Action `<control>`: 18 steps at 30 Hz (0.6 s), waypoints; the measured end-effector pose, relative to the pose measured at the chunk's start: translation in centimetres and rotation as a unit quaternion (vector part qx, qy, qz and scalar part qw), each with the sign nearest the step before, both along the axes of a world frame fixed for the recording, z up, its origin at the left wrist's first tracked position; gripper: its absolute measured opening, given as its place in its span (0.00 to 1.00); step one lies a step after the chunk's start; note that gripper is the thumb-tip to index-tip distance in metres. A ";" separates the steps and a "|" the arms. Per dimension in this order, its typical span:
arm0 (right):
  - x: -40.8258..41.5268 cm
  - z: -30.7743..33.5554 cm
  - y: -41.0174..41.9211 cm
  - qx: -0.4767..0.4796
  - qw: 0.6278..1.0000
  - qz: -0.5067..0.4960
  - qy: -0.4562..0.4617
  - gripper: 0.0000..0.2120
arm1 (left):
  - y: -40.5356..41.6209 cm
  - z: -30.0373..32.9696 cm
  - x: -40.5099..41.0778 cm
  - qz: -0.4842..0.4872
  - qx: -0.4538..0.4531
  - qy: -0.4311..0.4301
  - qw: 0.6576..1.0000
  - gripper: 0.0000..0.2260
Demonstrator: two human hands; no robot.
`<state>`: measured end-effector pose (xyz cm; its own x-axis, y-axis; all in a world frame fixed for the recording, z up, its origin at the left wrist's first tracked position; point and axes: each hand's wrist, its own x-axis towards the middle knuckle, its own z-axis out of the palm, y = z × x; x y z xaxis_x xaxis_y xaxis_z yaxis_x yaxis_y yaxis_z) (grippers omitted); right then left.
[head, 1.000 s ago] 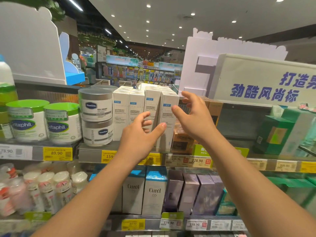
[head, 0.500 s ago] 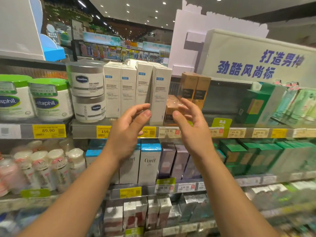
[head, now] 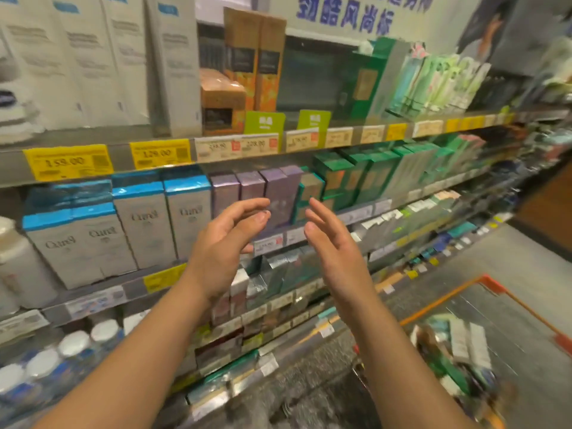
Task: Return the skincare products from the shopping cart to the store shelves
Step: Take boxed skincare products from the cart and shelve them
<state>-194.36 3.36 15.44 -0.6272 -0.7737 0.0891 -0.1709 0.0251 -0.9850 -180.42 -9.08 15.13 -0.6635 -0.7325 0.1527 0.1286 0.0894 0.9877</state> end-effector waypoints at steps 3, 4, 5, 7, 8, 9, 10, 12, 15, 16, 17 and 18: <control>-1.0 -1.6 4.0 0.014 0.997 -0.058 -0.040 0.20 | 2.3 -1.7 -2.4 -0.063 0.019 -0.027 0.997 0.24; -1.3 -2.0 5.2 0.016 0.995 -0.078 -0.051 0.19 | 3.0 -2.2 -3.3 -0.084 0.025 -0.037 0.995 0.23; -1.8 -2.5 6.4 0.017 0.993 -0.098 -0.063 0.17 | 3.7 -2.7 -4.1 -0.102 0.030 -0.049 0.993 0.21; -2.6 -3.3 8.7 0.023 0.987 -0.136 -0.085 0.17 | 5.0 -3.6 -6.0 -0.133 0.048 -0.064 0.988 0.20; -3.0 -3.7 9.8 0.028 0.983 -0.154 -0.094 0.18 | 5.7 -4.0 -7.0 -0.147 0.057 -0.071 0.985 0.20; -3.5 -4.1 11.0 0.033 0.979 -0.171 -0.102 0.19 | 6.3 -4.4 -8.0 -0.160 0.063 -0.079 0.982 0.20; -3.9 -4.4 12.1 0.038 0.975 -0.190 -0.109 0.19 | 7.0 -4.8 -9.1 -0.175 0.067 -0.089 0.978 0.20; -5.0 -5.1 14.5 0.050 0.966 -0.224 -0.115 0.19 | 8.6 -5.4 -11.5 -0.211 0.070 -0.107 0.969 0.20; -7.0 -6.2 17.9 0.062 0.951 -0.275 -0.125 0.20 | 11.7 -6.2 -15.4 -0.252 0.066 -0.132 0.956 0.21; -7.7 -6.6 19.2 0.066 0.945 -0.293 -0.132 0.20 | 12.9 -6.4 -16.8 -0.264 0.065 -0.140 0.952 0.21; -8.5 -7.0 20.5 0.069 0.938 -0.310 -0.140 0.20 | 14.1 -6.6 -18.2 -0.280 0.061 -0.150 0.946 0.21; -9.4 -7.5 22.0 0.072 0.930 -0.329 -0.147 0.21 | 15.6 -7.0 -19.8 -0.297 0.057 -0.160 0.940 0.21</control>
